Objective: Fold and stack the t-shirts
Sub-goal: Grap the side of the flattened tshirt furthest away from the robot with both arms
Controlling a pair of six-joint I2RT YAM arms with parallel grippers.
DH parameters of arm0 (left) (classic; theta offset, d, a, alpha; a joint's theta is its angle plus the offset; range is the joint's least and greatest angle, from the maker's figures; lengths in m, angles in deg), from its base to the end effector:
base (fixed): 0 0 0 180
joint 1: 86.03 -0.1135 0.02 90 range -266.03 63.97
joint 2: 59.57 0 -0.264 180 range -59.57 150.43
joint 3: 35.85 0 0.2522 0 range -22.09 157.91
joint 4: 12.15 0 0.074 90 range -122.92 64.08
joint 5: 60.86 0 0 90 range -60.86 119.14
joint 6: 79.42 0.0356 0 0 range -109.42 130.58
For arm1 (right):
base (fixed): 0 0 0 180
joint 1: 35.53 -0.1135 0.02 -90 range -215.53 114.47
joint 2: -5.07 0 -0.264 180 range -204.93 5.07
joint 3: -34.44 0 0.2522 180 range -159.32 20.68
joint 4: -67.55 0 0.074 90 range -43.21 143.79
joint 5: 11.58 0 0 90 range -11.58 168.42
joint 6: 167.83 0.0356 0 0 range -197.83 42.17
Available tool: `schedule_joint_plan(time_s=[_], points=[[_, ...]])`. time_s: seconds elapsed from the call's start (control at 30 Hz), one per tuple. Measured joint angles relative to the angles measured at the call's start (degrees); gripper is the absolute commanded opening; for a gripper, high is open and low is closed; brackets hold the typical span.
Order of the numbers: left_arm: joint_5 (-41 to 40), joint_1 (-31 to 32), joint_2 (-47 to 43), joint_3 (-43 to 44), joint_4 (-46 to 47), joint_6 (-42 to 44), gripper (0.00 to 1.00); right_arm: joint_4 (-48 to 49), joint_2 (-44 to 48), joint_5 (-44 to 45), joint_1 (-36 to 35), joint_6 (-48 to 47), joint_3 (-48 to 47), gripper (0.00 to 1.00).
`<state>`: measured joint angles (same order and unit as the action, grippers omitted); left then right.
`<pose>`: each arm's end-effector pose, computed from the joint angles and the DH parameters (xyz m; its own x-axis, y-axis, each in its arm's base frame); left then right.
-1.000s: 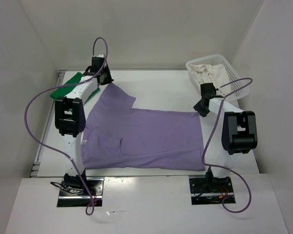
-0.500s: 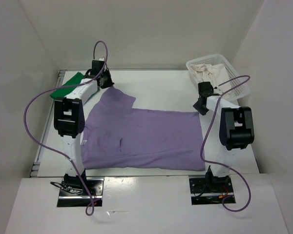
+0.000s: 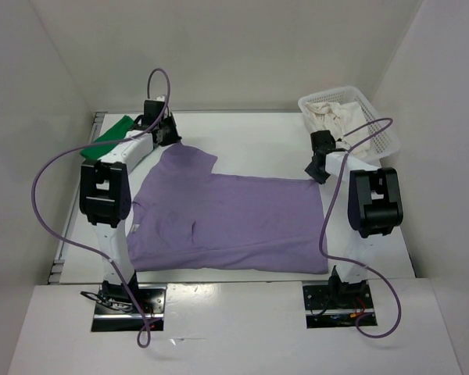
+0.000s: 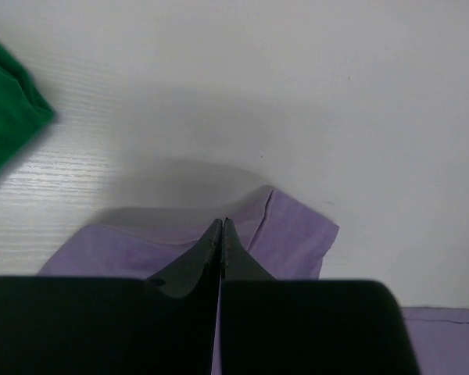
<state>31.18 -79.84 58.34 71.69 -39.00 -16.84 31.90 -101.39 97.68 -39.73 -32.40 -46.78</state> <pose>0.4760 -0.0529 0.2351 -0.5964 -0.3982 -0.6969 -0.1563 0.9092 -0.3858 0.3751 0.0158 0.1651 -0.5467 0.6342 -0.5467 0.6845 0.7146 0.1443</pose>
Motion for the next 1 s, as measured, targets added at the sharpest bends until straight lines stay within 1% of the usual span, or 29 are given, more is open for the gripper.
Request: schedule_joint_plan(time_s=[0.03, 0.07, 0.1, 0.2, 0.27, 0.37, 0.53, 0.6, 0.63, 0.7, 1.0], points=[[0.13, 0.00, -0.61, -0.72, 0.48, -0.04, 0.00, -0.02, -0.09, 0.02, -0.02, -0.02, 0.00, 0.39], [0.22, 0.00, -1.22, -1.36, 0.74, -0.04, 0.00, 0.00, -0.17, 0.11, -0.04, -0.04, 0.00, 0.35], [0.37, 0.00, -1.77, -1.97, 0.94, -0.07, 0.00, -0.07, -0.26, 0.26, -0.07, -0.02, 0.00, 0.35], [0.76, 0.00, -3.02, -3.56, 1.57, -0.39, 0.00, -0.39, -0.48, 0.72, -0.17, 0.13, -0.02, 0.30], [0.87, 0.00, -3.93, -5.01, 1.84, -0.98, 0.00, -0.83, -0.52, 0.94, -0.20, 0.09, -0.02, 0.29], [0.87, 0.00, -5.55, -6.78, 1.92, -1.33, 0.00, -1.31, -0.57, 1.11, -0.22, 0.11, -0.04, 0.23], [0.92, 0.00, -8.17, -8.87, 2.38, -1.36, 0.00, -1.68, -0.61, 1.14, -0.22, 0.09, -0.04, 0.23], [0.96, 0.00, -9.31, -9.86, 2.58, -1.42, 0.00, -1.77, -0.63, 1.16, -0.22, 0.07, -0.04, 0.14], [1.01, 0.00, -9.77, -10.23, 2.60, -1.46, 0.00, -1.95, -0.63, 1.20, -0.22, 0.04, -0.04, 0.07], [1.25, 0.00, -10.34, -10.78, 2.84, -1.51, 0.00, -2.14, -0.66, 1.27, -0.22, -0.02, -0.04, 0.00], [1.55, 0.00, -12.81, -13.81, 3.10, -1.53, 0.00, -2.21, 0.15, 0.39, -0.26, -0.35, -0.04, 0.00]])
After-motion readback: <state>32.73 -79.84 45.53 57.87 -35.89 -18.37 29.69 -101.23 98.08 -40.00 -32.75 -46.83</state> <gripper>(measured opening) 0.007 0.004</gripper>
